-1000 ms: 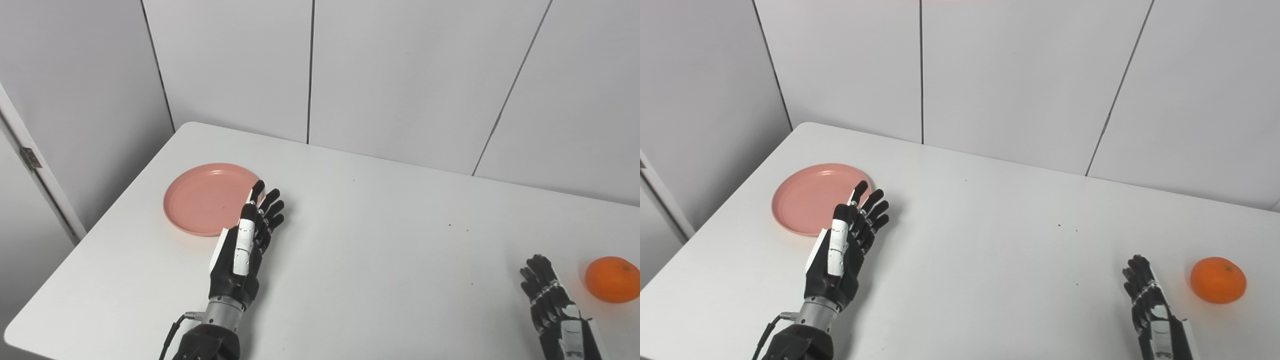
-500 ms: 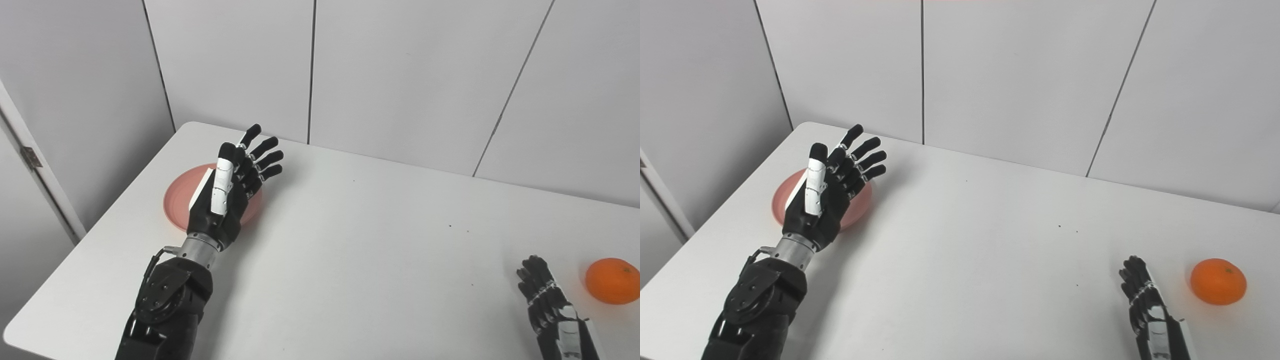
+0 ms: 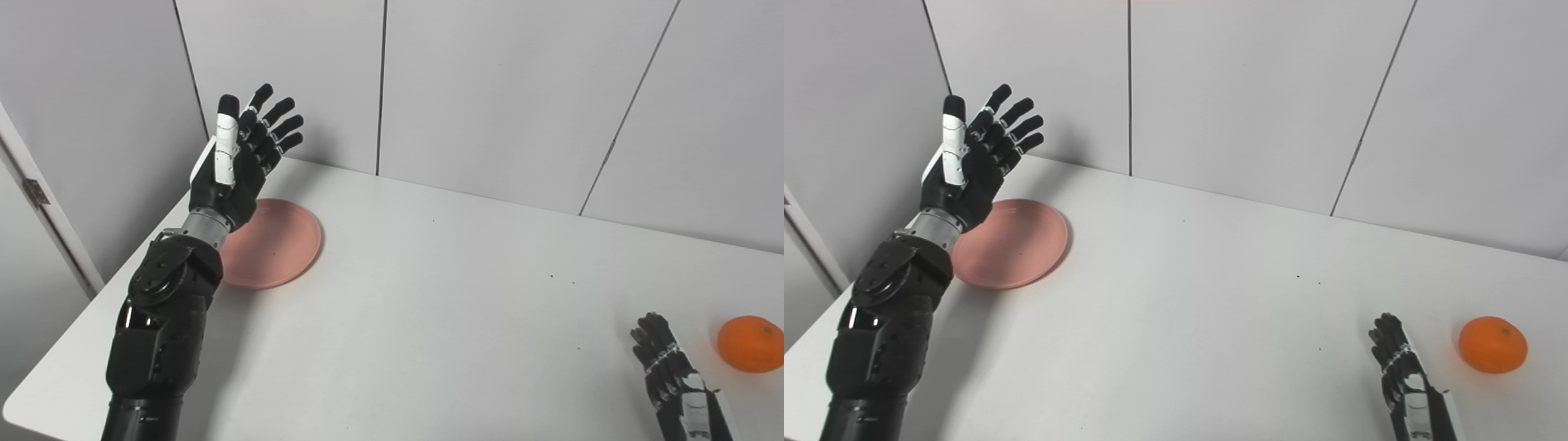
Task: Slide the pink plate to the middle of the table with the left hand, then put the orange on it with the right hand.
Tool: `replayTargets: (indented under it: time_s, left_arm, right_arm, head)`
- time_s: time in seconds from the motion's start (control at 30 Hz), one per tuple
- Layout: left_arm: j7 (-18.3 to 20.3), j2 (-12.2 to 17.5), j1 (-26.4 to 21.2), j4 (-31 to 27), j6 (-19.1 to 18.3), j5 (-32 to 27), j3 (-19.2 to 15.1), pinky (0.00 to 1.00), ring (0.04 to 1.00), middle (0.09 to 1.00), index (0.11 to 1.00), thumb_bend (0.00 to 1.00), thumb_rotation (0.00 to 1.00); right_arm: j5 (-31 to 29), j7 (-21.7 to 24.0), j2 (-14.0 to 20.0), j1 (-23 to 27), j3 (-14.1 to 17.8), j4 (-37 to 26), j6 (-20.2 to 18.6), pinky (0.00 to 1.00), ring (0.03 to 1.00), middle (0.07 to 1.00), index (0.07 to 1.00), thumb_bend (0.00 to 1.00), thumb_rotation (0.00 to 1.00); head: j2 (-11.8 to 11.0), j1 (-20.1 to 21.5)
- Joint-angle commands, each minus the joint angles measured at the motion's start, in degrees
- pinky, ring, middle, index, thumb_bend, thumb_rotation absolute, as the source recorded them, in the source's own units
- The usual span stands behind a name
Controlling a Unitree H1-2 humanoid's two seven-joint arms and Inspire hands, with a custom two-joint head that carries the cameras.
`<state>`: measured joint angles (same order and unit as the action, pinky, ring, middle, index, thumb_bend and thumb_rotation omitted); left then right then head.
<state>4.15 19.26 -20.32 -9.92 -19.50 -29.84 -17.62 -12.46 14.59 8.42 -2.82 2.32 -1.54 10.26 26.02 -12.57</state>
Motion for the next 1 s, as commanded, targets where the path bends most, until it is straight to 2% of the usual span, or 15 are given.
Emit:
replayTargets:
  time_s: [0.0,0.13,0.33,0.47,0.67,0.97]
  left_arm:
    - [1.41,2.46,-3.58,1.49,1.72,-0.39,-1.25,0.88,0.871,0.909,0.945,1.0,0.9]
    - [2.5,4.77,-5.01,5.58,3.74,1.31,-1.62,0.89,0.872,0.902,0.947,1.0,0.93]
    - [4.72,6.68,-7.46,13.67,6.63,0.89,-3.96,0.9,0.871,0.899,0.913,1.0,0.9]
    - [8.82,8.9,-8.99,22.3,11.34,0.38,-5.37,0.89,0.887,0.913,0.929,1.0,0.89]
    - [11.41,10.57,-10.53,31.09,16.39,0.59,-6.66,0.88,0.88,0.895,0.92,1.0,0.88]
    - [13.7,12.56,-11.15,37.77,19.37,2.37,-5.63,0.88,0.883,0.901,0.921,1.0,0.9]
  right_arm:
    - [-0.45,0.58,-1.98,-3.18,-1.23,6.7,1.93,1.0,0.96,0.951,0.932,0.84,1.0]
    - [-0.33,0.62,-1.89,-3.07,-1.19,6.88,2.05,1.0,0.957,0.948,0.928,0.85,1.0]
    - [-0.29,0.88,-1.85,-3.1,-1.19,7.01,2.25,1.0,0.959,0.947,0.928,0.84,1.0]
    - [-0.34,1.05,-1.76,-3.33,-1.27,6.5,1.99,1.0,0.956,0.945,0.93,0.83,1.0]
    - [-0.48,1.16,-1.52,-3.63,-1.28,5.98,1.38,1.0,0.965,0.953,0.936,0.82,1.0]
    - [-0.52,1.08,-1.36,-3.72,-1.26,5.72,0.8,1.0,0.966,0.953,0.936,0.81,1.0]
  head:
    - [0.07,-0.01]
    - [0.12,-0.22]
    - [0.27,-0.13]
    - [0.5,-0.03]
    - [0.82,-0.05]
    - [1.0,-0.04]
